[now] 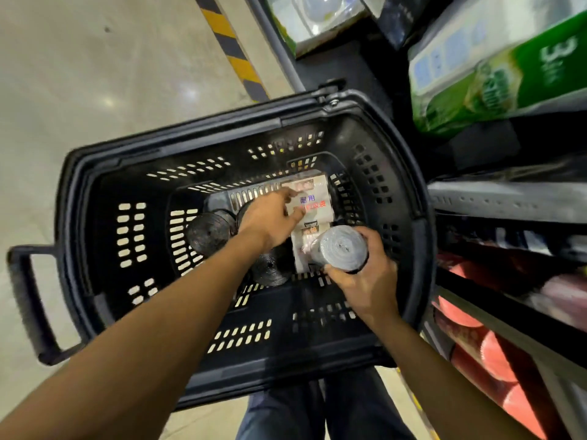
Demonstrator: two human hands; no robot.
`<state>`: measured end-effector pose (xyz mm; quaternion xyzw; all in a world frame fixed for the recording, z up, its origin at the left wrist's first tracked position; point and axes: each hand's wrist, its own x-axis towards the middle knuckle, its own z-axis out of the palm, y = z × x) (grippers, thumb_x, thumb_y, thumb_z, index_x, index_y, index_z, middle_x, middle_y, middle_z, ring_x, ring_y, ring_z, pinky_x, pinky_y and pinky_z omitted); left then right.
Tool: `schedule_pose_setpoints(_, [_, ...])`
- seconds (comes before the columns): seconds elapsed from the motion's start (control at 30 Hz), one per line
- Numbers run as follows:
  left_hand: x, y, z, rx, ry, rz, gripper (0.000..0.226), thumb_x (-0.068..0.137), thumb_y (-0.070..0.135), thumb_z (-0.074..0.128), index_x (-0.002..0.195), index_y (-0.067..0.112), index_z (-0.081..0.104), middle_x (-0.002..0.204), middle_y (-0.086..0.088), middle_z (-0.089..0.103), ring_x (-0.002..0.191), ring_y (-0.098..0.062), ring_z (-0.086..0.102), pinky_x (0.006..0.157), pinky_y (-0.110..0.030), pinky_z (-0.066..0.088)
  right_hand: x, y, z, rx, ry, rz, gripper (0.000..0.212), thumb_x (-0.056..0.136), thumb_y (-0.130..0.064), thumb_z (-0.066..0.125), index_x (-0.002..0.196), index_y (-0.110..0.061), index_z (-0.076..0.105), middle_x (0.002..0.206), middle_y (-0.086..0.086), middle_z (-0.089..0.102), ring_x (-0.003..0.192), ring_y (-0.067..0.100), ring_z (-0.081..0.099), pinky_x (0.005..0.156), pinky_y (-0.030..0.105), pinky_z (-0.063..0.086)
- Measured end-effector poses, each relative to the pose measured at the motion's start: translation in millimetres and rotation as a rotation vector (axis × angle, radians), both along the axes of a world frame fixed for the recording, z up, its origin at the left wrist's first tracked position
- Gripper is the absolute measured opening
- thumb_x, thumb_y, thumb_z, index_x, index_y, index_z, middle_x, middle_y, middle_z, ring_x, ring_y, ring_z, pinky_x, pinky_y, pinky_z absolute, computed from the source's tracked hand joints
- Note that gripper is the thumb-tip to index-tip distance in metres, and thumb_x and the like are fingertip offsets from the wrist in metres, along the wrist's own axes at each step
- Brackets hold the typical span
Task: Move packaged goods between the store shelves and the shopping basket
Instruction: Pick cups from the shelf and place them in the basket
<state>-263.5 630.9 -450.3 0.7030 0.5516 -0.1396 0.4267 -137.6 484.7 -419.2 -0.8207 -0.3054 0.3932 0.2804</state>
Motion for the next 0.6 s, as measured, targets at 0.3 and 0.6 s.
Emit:
schedule_pose_setpoints(0.3, [-36,-30,186,0.087,-0.027,-0.156,0.04,0.093,0.042,0.051,0.129,0.024,0.052,0.123,-0.004,0.062,0.112,-0.023,0.057,0.093,-0.033,0.046,6,-12,149,-0.006,-0.04,-0.013,0.069,0.06,-0.024,0.088,0.119,-0.027,0.053,0.103,-0.004,0.064,0.091,0.014,0.059,0.072,0.02,0.041])
schedule_pose_setpoints(0.6, [-58,-72,347,0.197,-0.221,-0.366,0.044,0.093,0.04,0.052,0.133,0.02,0.051,0.132,-0.002,0.057,0.122,-0.022,0.052,0.097,-0.034,0.043,-32,-94,306,0.195,-0.13,-0.284,0.069,0.061,-0.019,0.088,0.12,-0.02,0.052,0.102,-0.002,0.063,0.096,0.02,0.061,0.078,0.035,0.05])
